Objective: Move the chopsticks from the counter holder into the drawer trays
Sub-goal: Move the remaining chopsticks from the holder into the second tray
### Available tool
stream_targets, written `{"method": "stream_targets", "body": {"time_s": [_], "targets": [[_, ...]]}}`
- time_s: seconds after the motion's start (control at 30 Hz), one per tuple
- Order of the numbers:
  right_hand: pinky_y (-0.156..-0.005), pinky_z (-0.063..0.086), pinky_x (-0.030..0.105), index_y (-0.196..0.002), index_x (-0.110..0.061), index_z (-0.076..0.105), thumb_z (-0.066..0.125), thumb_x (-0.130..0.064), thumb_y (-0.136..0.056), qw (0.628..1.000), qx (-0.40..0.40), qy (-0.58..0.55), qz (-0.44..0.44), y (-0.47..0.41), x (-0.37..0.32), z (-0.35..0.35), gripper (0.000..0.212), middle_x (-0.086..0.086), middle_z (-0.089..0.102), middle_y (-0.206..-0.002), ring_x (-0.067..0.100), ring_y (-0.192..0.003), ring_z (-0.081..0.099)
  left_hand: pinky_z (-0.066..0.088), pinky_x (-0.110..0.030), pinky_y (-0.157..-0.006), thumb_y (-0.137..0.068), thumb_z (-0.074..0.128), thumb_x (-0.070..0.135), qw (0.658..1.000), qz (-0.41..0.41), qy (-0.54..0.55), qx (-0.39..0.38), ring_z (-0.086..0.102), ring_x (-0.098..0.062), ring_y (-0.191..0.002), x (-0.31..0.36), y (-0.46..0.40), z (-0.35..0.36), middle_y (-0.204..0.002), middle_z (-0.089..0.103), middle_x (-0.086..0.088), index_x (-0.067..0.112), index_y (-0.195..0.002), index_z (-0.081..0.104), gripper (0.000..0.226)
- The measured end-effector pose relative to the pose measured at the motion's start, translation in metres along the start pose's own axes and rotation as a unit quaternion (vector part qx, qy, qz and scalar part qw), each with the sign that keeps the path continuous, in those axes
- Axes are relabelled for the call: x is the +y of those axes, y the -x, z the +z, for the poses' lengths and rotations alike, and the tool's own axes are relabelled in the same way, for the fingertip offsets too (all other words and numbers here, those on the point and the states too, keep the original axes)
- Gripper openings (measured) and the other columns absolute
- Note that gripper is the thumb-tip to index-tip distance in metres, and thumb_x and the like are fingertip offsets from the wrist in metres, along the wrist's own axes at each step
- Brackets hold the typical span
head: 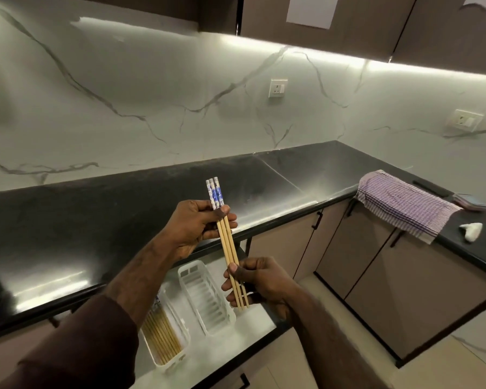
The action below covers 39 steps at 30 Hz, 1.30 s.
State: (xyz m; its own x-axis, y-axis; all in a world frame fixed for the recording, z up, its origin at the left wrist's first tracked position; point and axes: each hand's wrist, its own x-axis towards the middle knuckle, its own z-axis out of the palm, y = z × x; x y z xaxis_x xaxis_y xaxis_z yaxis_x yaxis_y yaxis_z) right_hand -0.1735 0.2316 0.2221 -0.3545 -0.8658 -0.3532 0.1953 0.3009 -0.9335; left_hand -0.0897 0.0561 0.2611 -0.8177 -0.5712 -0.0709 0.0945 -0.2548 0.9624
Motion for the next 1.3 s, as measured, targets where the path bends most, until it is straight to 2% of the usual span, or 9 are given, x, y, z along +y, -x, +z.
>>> {"method": "stream_targets", "body": {"time_s": [0.1, 0.3, 0.47, 0.63, 0.8, 1.03, 1.3], "targets": [[-0.069, 0.059, 0.032, -0.103, -0.002, 0.071, 0.066, -0.032, -0.089, 1.0, -0.012, 0.002, 0.013, -0.015, 0.008, -0.008, 0.034, 0.016, 0.075, -0.095, 0.023, -0.076, 0.072, 0.06, -0.042, -0.08, -0.088, 0.063, 0.009, 0.999, -0.023, 0.003, 0.023, 0.073, -0.032, -0.092, -0.013, -0.01, -0.003, -0.097, 0.074, -0.02, -0.002, -0.113, 0.063, 0.028], [-0.073, 0.059, 0.034, -0.102, -0.003, 0.071, 0.062, -0.028, -0.094, 0.997, -0.055, 0.03, 0.04, -0.05, 0.022, -0.033, 0.028, 0.014, 0.075, -0.095, 0.025, -0.08, 0.072, 0.061, -0.03, -0.068, -0.09, 0.062, 0.008, 0.996, -0.048, 0.012, 0.073, 0.074, -0.028, -0.09, -0.039, -0.028, -0.008, -0.096, 0.075, -0.019, -0.001, -0.115, 0.062, 0.027], [-0.073, 0.058, 0.032, -0.096, -0.006, 0.07, 0.058, -0.026, -0.097, 0.991, -0.101, 0.063, 0.062, -0.076, 0.036, -0.056, 0.023, 0.012, 0.075, -0.092, 0.023, -0.08, 0.072, 0.062, -0.032, -0.071, -0.089, 0.064, 0.009, 0.99, -0.062, 0.012, 0.122, 0.073, -0.028, -0.093, -0.068, -0.041, -0.008, -0.097, 0.075, -0.018, 0.0, -0.115, 0.062, 0.027], [-0.072, 0.059, 0.03, -0.1, -0.005, 0.069, 0.06, -0.025, -0.095, 0.983, -0.126, 0.087, 0.102, -0.1, 0.055, -0.071, 0.022, 0.011, 0.075, -0.091, 0.021, -0.078, 0.072, 0.061, -0.032, -0.073, -0.089, 0.064, 0.008, 0.982, -0.083, 0.012, 0.171, 0.074, -0.027, -0.093, -0.102, -0.049, -0.009, -0.097, 0.075, -0.017, 0.0, -0.114, 0.063, 0.026], [-0.071, 0.059, 0.031, -0.103, -0.007, 0.069, 0.063, -0.023, -0.094, 0.979, -0.121, 0.114, 0.114, -0.118, 0.084, -0.073, 0.019, 0.011, 0.075, -0.091, 0.022, -0.076, 0.073, 0.061, -0.037, -0.08, -0.089, 0.062, 0.001, 0.974, -0.12, 0.001, 0.194, 0.073, -0.028, -0.094, -0.138, -0.053, -0.019, -0.099, 0.075, -0.017, 0.0, -0.112, 0.064, 0.023], [-0.067, 0.062, 0.034, -0.096, -0.005, 0.073, 0.068, -0.02, -0.091, 0.972, -0.082, 0.143, 0.167, -0.14, 0.11, -0.075, 0.016, 0.013, 0.076, -0.086, 0.024, -0.068, 0.071, 0.061, -0.035, -0.071, -0.088, 0.063, -0.002, 0.957, -0.191, 0.018, 0.216, 0.074, -0.03, -0.09, -0.187, -0.065, -0.044, -0.097, 0.074, -0.02, -0.002, -0.106, 0.066, 0.018], [-0.066, 0.061, 0.031, -0.094, -0.002, 0.074, 0.069, -0.019, -0.09, 0.93, -0.087, 0.23, 0.273, -0.176, 0.113, -0.077, 0.019, 0.011, 0.077, -0.085, 0.02, -0.068, 0.071, 0.062, -0.038, -0.073, -0.088, 0.065, -0.002, 0.938, -0.262, 0.046, 0.222, 0.074, -0.033, -0.087, -0.236, -0.076, -0.066, -0.092, 0.075, -0.021, -0.007, -0.103, 0.066, 0.016]]}}
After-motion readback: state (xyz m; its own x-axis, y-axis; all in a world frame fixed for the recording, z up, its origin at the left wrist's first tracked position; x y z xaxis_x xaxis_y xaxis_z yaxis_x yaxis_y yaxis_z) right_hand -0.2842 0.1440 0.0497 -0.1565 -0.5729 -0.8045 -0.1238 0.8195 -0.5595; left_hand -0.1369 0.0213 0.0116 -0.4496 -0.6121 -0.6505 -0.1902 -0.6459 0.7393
